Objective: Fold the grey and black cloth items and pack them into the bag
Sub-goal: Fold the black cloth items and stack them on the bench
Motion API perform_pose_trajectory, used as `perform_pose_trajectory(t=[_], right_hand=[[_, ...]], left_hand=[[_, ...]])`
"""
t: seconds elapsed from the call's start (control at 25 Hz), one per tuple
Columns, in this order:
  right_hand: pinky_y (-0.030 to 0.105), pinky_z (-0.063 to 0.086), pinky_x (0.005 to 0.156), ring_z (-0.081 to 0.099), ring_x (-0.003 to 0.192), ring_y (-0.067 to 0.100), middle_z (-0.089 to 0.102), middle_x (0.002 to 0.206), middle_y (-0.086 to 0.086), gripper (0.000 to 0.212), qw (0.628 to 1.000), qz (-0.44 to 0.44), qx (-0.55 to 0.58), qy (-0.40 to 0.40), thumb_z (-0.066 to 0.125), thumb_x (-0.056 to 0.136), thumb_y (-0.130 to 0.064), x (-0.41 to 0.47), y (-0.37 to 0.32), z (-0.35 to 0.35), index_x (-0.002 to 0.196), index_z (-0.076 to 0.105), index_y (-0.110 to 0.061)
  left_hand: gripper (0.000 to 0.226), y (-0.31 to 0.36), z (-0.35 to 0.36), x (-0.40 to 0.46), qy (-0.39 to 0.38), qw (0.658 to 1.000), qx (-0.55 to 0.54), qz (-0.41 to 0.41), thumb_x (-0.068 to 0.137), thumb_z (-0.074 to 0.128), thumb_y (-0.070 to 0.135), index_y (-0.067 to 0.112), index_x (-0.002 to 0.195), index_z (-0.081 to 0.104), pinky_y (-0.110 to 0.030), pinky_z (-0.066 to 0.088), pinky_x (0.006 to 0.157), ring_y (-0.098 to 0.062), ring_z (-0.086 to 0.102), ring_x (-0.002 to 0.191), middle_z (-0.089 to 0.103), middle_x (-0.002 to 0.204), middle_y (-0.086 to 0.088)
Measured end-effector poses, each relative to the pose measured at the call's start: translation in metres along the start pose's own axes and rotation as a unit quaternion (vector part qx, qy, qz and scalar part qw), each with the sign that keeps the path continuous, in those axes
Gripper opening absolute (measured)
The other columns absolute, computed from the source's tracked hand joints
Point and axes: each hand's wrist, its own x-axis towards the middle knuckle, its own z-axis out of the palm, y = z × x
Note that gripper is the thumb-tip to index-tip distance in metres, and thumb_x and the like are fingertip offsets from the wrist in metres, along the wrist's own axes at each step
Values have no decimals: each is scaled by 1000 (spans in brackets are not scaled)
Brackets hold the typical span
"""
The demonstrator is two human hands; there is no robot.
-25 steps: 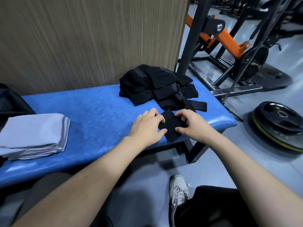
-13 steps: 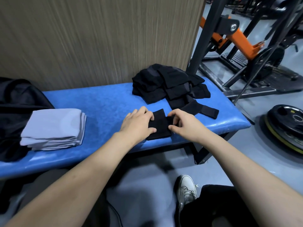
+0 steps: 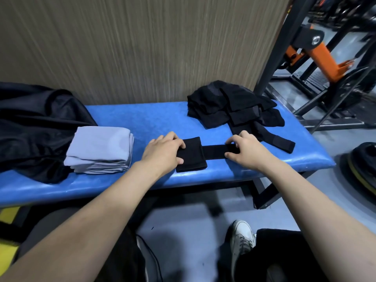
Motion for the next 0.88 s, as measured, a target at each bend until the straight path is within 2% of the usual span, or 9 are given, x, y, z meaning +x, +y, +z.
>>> perform_pose_trajectory(t=[0.2,0.36,0.48,0.6,0.72,0.8,0.88], right_hand=[[39,45,95,46,110,24,43,111,2,50,996,-80,-46,-7,68,86,-42,-1,-36,11,129,55,-21],[29,39,81,48,108,20,42,114,-2,47,993,-114,-27,6,67,87,-42,3,-60,19,129,55,-24],[26,36,79,49,109,19,42,118,-4,48,993,-117,-16,-2,67,87,-42,8,-68,23,130,55,-24],[28,41,84,49,110,19,41,115,-4,48,993,-117,-12,-10,67,87,-41,11,-73,26,130,55,-23],[31,44,89,49,111,22,42,115,-1,48,993,-114,-8,-18,65,87,-37,11,-76,28,131,56,-20],[34,46,90,49,110,23,44,116,1,48,993,-115,-6,-17,64,87,-33,9,-76,28,132,56,-19],[36,47,90,49,110,23,44,116,2,49,993,-113,-5,-20,63,86,-32,9,-74,27,133,56,-19]], left_hand=[[44,-17,-6,-5,9,1000,14,-22,91,68,25,27,132,54,-31,37,96,-19,44,120,45,132,8],[45,-20,-2,-9,19,1000,0,-22,93,62,12,25,135,52,-29,38,88,-18,41,120,44,130,8],[44,-20,1,-10,47,998,-31,-18,93,51,5,26,132,55,-31,41,87,-18,42,116,46,122,7],[22,-7,0,-8,64,992,-97,-40,98,49,31,25,116,61,-39,45,90,-22,50,113,51,110,4],[37,15,4,-2,38,995,-60,-76,92,50,57,23,105,58,-36,40,79,-22,54,108,54,109,2],[43,27,7,4,35,996,-19,-81,90,51,59,21,108,53,-38,38,79,-24,52,110,53,113,-1],[36,33,8,8,51,997,-3,-63,90,54,50,21,112,49,-37,37,77,-26,52,111,52,115,-2]])
